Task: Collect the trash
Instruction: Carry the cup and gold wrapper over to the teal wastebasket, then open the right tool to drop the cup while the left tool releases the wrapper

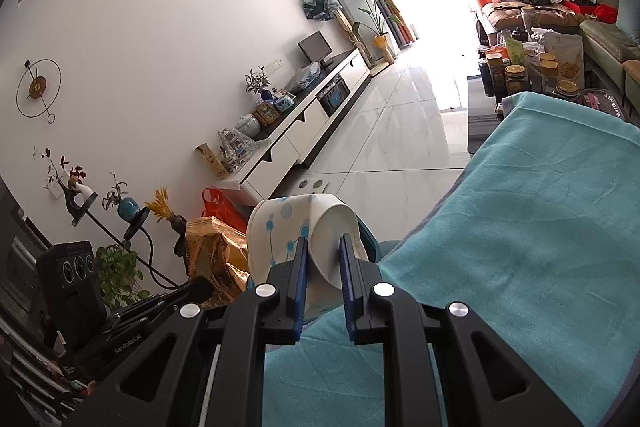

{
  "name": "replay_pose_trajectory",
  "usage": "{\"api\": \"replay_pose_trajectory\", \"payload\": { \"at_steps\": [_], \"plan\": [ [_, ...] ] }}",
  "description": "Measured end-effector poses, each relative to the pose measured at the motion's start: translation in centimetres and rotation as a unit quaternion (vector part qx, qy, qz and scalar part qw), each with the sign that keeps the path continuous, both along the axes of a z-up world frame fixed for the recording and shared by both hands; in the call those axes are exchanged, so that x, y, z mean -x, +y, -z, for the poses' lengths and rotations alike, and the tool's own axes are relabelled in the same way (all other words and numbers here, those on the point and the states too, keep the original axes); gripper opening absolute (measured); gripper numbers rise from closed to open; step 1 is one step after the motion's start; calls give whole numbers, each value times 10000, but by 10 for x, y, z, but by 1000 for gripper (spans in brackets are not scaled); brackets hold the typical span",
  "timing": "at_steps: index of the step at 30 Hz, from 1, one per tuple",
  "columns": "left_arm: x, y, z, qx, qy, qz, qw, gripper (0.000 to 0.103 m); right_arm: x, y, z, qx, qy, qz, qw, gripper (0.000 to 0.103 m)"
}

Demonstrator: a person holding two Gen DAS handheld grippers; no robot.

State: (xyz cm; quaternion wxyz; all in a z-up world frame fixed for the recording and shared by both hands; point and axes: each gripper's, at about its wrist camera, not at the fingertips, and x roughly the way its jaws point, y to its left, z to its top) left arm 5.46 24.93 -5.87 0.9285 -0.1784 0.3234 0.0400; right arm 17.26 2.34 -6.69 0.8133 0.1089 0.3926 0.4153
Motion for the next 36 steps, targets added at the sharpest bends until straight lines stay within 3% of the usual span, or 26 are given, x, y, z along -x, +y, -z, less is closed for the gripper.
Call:
{"api": "replay_pose_trajectory", "payload": {
  "at_steps": [36],
  "plan": [
    [-27,13,27,36,370,-455,9983,2,-14,60,20,514,91,-206,9984,14]
  ]
}}
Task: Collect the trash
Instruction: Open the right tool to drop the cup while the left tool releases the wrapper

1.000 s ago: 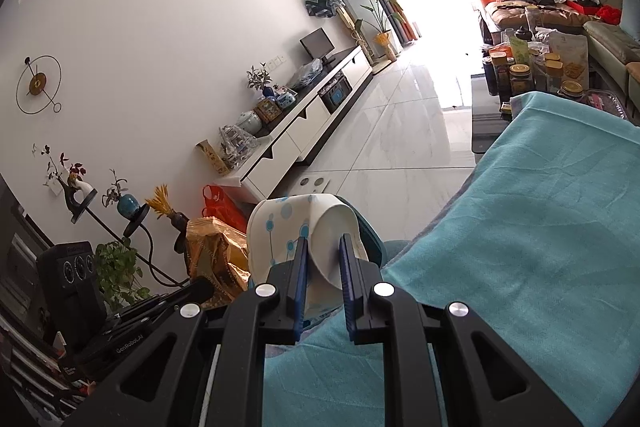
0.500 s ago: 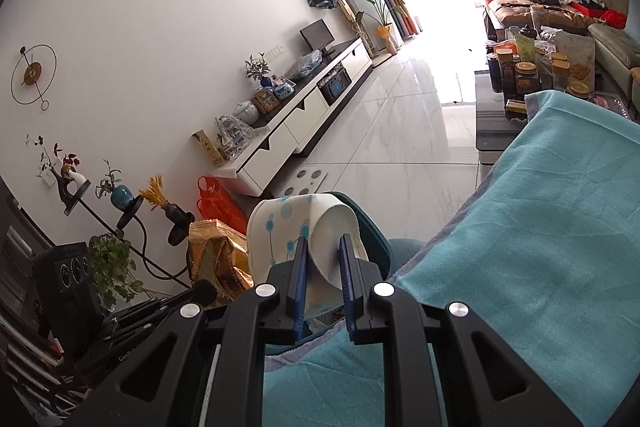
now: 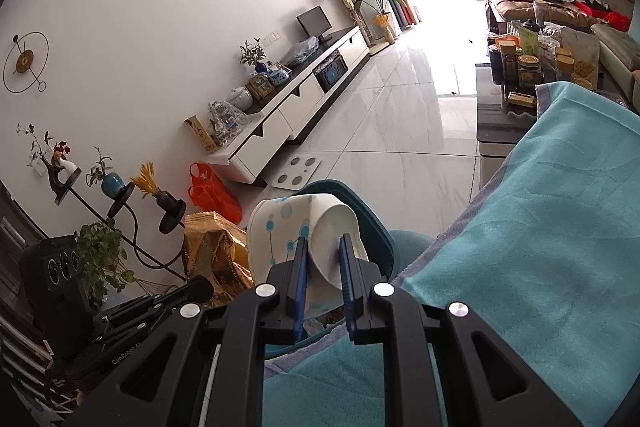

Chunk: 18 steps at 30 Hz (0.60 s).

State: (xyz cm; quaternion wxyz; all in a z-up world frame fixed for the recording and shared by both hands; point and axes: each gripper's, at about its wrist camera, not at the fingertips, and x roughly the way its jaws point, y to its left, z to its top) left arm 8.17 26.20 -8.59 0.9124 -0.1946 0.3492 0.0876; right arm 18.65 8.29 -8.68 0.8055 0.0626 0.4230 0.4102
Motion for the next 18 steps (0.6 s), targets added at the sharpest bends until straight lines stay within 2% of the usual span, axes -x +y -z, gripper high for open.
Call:
{"api": "replay_pose_trajectory", "payload": {
  "at_steps": [18],
  "plan": [
    [-15,13,28,38,206,-149,9997,2,-3,36,9,428,47,-104,9990,14]
  ]
}}
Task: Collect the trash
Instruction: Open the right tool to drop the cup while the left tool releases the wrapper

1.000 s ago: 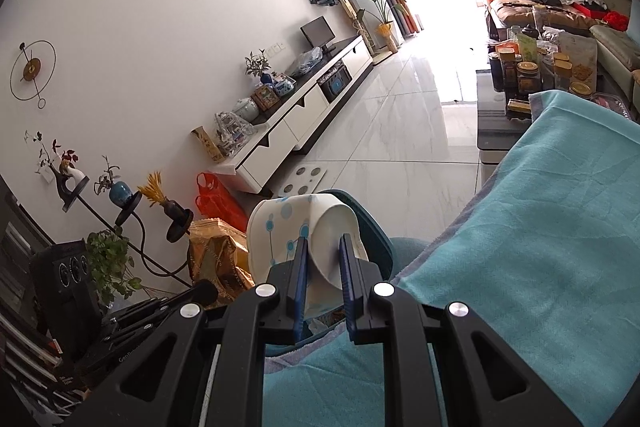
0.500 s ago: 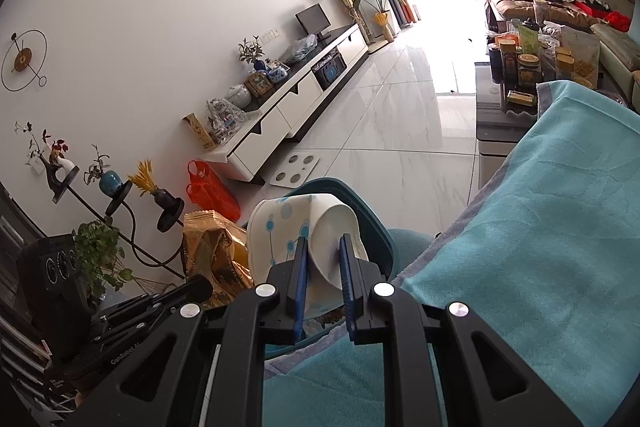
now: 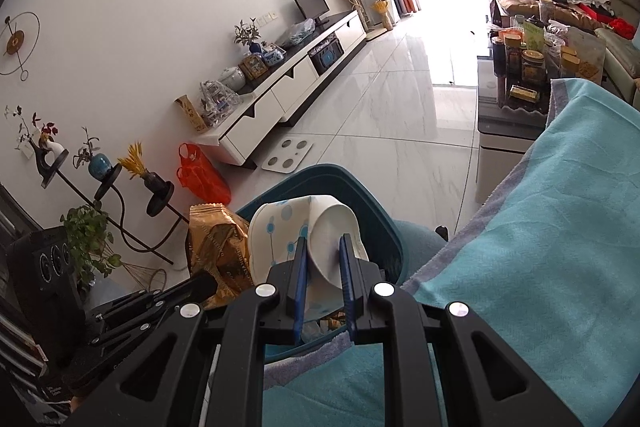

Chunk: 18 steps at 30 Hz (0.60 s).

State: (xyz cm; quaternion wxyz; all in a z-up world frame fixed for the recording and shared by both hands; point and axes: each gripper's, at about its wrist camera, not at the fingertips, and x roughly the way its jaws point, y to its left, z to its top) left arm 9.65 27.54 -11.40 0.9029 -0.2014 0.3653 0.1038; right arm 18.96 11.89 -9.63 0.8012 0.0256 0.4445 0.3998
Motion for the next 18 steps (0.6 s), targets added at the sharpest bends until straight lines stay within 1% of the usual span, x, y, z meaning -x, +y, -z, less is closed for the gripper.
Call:
{"api": "replay_pose_trajectory", "payload": {
  "at_steps": [7,9,11,12,15,18],
  "plan": [
    [-12,6,14,91,108,-28,9999,7,-1,16,9,210,129,-172,9995,16],
    [-15,7,19,150,130,-40,9998,14,-1,20,11,252,150,-198,9994,19],
    [-18,10,25,291,148,-78,9994,30,-2,19,13,271,185,-191,9993,23],
    [-18,12,27,371,144,-102,9992,30,-2,18,14,280,206,-186,9992,23],
    [-18,14,32,426,168,-181,9988,31,-1,14,14,260,197,-179,9993,23],
    [-12,12,30,352,65,-186,9992,35,1,5,9,198,172,-126,9996,23]
  ]
}}
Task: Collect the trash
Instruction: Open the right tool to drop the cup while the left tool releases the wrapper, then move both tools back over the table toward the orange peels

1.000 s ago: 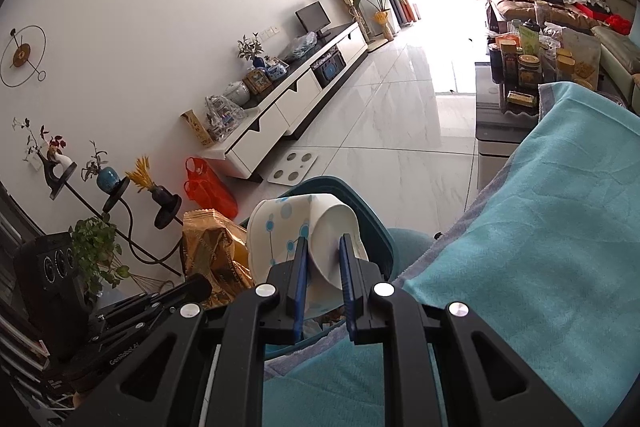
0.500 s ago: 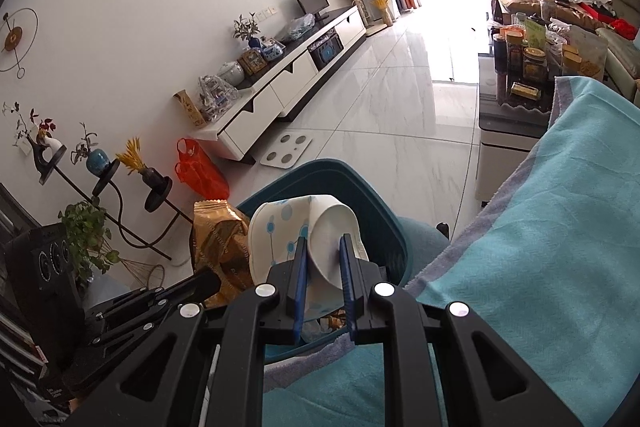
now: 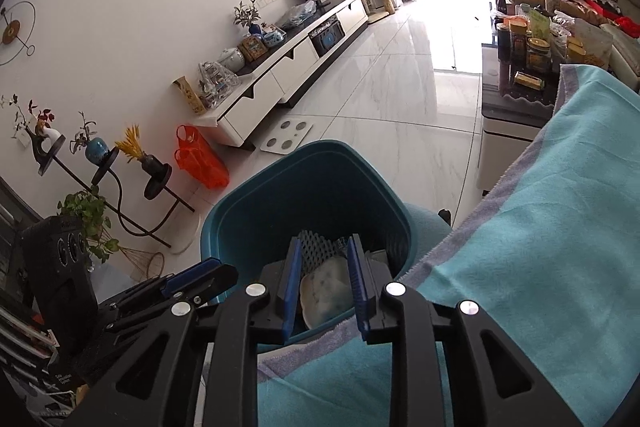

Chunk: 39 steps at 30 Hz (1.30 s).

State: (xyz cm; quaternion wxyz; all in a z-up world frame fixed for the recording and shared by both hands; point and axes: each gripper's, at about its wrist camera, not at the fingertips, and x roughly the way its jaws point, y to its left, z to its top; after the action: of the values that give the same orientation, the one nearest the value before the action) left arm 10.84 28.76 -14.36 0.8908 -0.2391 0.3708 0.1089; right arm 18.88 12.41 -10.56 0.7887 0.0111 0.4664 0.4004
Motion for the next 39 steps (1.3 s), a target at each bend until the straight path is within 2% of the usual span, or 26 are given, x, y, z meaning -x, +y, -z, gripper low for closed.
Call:
{"api": "replay_pose_trajectory", "payload": {
  "at_steps": [3,6,8,12,15,17,19,24,29,34,39],
  "plan": [
    [10,-5,-9,-84,-179,42,9998,40,5,-12,-8,-101,-83,19,9999,23],
    [21,-12,-20,71,-412,200,9989,46,13,-28,-19,-223,-228,21,9995,27],
    [26,-24,-30,-53,-537,343,9980,52,21,-40,-27,-258,-385,23,9989,34],
    [36,-50,-46,-317,-772,614,9946,64,35,-69,-40,-316,-631,99,9975,39],
    [41,-79,-57,-465,-945,940,9900,73,48,-100,-52,-380,-889,245,9950,46],
    [41,-101,-61,-458,-1057,1247,9855,81,59,-128,-58,-431,-1047,387,9928,47],
    [43,-118,-63,-429,-1131,1589,9799,83,65,-147,-61,-431,-1108,547,9914,48],
    [35,-184,-66,-439,-1208,2533,9588,84,82,-211,-65,-369,-1223,1141,9852,49],
    [30,-247,-67,-334,-1244,3266,9363,84,99,-278,-68,-269,-1347,1861,9729,49],
    [24,-308,-64,-220,-1173,3974,9099,83,108,-345,-69,-207,-1416,2678,9528,49],
    [15,-361,-55,-196,-968,4520,8865,81,112,-399,-57,-186,-1263,3375,9326,49]
  ]
}}
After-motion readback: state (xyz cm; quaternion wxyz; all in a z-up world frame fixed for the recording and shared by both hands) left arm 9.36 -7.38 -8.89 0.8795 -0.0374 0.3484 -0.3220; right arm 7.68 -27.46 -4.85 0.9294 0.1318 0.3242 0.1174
